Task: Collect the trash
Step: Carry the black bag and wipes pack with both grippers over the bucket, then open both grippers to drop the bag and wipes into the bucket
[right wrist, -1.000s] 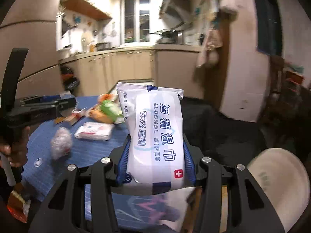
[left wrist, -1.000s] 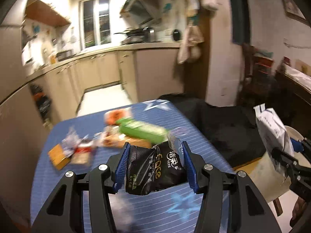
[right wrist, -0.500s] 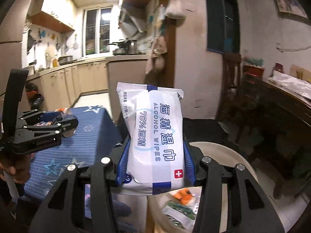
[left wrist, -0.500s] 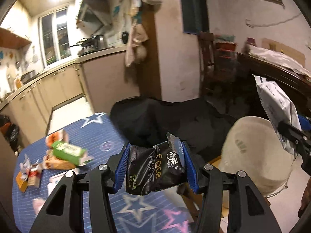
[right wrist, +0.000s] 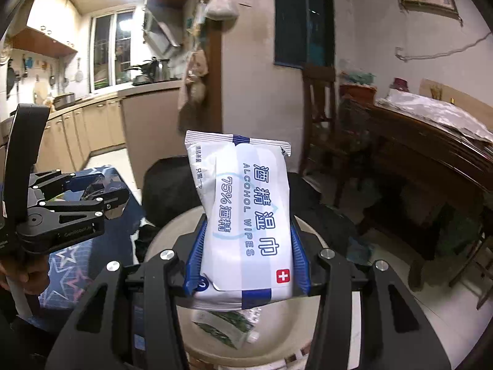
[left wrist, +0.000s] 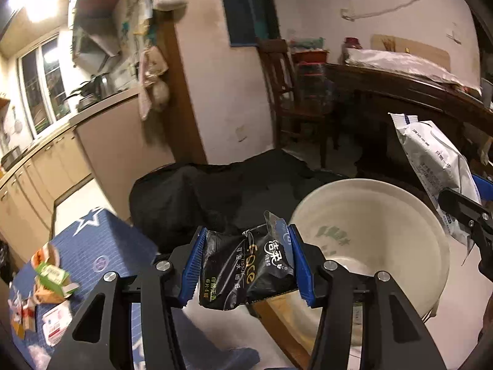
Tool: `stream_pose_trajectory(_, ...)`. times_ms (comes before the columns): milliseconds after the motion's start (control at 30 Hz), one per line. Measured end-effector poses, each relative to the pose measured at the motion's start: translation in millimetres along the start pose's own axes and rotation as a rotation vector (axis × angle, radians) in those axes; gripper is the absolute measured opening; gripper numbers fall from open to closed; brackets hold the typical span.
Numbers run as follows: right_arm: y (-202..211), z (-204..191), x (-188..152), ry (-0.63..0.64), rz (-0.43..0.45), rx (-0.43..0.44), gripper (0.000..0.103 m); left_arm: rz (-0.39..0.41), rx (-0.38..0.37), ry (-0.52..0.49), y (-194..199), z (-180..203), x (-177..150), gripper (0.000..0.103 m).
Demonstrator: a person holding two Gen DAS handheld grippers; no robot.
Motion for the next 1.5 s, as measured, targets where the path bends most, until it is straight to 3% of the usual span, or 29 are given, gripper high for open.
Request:
stream_pose_trajectory(300, -7.6, 37.4, -16.6, -0.048, -0.033, -0.062, 0.046, -0.011, -0.054, -0.073, -26.0, 43.9, 6.6, 0.054)
stream_pose_trajectory(467, -10.9, 46.1, -22.5, -0.062, -0.046, -0.074, 0.046, -0.025, -0.122, -0.086, -35.2, 55.6, 9.0, 0.054)
stream_pose_trajectory(633, -14.0, 49.4, -26.7, -0.07, -0.054, -0.073, 0.046, -0.039, -0.143, -0.123, -43.8, 68.5, 3.0, 0.054)
stream_pose_trajectory(733, -19.7, 49.6, -26.6, -0.073, -0.065, -0.067, 0.047, -0.046, -0.15, -0.127, -47.0, 70.5, -0.4, 0.056)
stream_pose_trajectory(867, -28.5, 48.1, -26.6, -0.07, -0.087, -0.059, 0.057, -0.036, -0.161, -0.103, -48.4, 68.5, 2.3, 0.073)
stream_pose_trajectory(1433, -30.1, 40.8, -25.6, -0.081, -0.08, -0.035, 0.058, -0.023, -0.139, -0.082, -39.0, 53.8, -1.7, 0.073)
stream_pose_trajectory(1500, -32.6, 37.8, -27.9, -0.082, -0.088, -0.025, 0.064, -0.019, -0.13, -0.066, -33.9, 43.7, -5.2, 0.073)
Point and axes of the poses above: each gripper's, at about its wrist camera, not at the fingertips, and y roughly against the way its jaws point, z to its right, x to its top, the point moved 2 cm from there along -y, roughly the way its jaws point, and after that the axes turned 3 degrees about -z, right-handed, at the moved point
